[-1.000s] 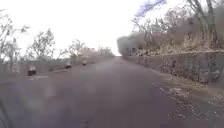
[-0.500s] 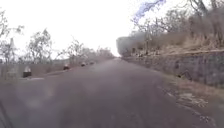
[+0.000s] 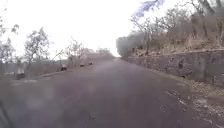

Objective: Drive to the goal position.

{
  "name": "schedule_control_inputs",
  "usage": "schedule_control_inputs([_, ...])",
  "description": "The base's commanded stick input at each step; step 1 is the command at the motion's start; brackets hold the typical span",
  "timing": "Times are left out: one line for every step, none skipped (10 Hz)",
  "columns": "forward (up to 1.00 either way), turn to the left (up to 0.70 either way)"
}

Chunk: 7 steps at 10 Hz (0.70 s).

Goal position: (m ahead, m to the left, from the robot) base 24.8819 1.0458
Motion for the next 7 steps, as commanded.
schedule_control_inputs([0.70, 0.00])
schedule_control_inputs([0.70, 0.00])
schedule_control_inputs([0.70, 0.00])
schedule_control_inputs([0.70, 0.00])
schedule_control_inputs([0.70, 0.00])
schedule_control_inputs([0.70, 0.00])
schedule_control_inputs([0.70, 0.00])
